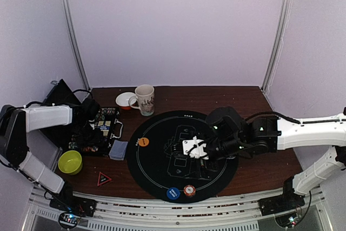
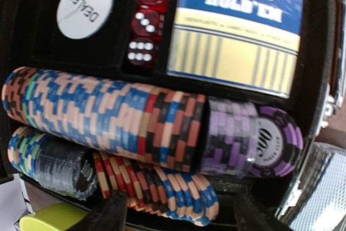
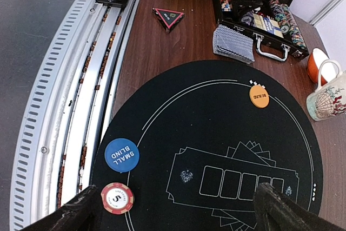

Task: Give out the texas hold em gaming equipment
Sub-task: Adjust the poker chips pile in the chip case.

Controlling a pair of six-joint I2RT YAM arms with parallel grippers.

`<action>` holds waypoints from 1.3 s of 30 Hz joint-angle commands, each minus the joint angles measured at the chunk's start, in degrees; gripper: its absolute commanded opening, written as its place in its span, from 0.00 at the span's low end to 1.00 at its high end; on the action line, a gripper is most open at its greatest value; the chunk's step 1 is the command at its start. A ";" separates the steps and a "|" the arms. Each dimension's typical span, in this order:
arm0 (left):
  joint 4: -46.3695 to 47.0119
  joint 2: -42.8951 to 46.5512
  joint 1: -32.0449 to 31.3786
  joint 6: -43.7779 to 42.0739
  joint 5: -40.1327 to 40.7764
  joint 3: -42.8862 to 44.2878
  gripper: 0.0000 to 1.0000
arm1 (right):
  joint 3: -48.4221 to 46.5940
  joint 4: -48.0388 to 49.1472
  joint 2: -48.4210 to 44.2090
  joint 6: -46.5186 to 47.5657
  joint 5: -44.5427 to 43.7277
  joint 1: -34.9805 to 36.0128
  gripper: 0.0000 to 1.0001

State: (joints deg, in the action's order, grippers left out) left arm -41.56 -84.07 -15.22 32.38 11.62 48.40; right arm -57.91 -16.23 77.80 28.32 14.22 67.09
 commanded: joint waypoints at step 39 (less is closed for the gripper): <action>1.92 1.24 4.87 -3.77 9.50 1.59 0.55 | -1.43 -3.22 0.06 0.60 -1.11 -0.50 1.00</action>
State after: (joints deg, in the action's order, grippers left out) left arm -40.40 -82.83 -10.96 29.82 17.30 48.47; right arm -57.91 -17.96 77.49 28.73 12.69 66.83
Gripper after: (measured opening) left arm 0.562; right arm 0.999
